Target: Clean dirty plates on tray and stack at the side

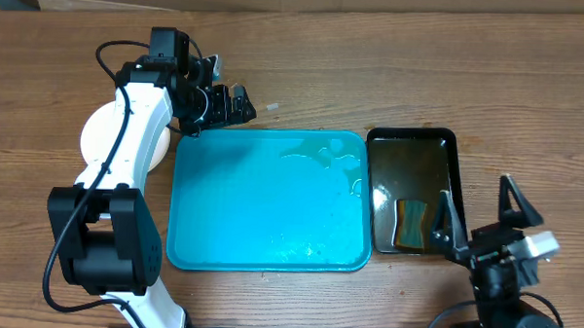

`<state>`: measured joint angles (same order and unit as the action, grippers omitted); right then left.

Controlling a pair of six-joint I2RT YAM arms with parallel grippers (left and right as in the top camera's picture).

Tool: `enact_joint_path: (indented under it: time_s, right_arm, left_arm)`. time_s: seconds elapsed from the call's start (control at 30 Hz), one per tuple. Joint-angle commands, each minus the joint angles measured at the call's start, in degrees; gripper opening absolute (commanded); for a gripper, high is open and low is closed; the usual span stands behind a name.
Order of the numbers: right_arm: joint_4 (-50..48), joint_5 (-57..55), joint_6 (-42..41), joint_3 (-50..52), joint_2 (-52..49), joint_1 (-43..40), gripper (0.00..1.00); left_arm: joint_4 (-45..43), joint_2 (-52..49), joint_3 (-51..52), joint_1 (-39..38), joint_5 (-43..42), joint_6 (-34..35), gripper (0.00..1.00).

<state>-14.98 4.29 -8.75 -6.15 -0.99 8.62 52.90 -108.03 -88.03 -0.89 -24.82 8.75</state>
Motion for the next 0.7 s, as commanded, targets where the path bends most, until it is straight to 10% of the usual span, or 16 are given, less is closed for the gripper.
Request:
enact_joint_path:
  time_s: [0.0, 0.67]
  right_arm:
    - [-0.8, 0.1, 0.2, 2.7, 0.8, -0.2, 1.00]
    - [14.8, -1.4, 0.3, 5.7, 0.8, -0.8, 1.00]
  left_arm:
    - [0.0, 0.3, 0.6, 0.1, -0.1, -1.3, 1.00]
    - [0.0, 0.3, 0.6, 0.1, -0.1, -1.3, 1.00]
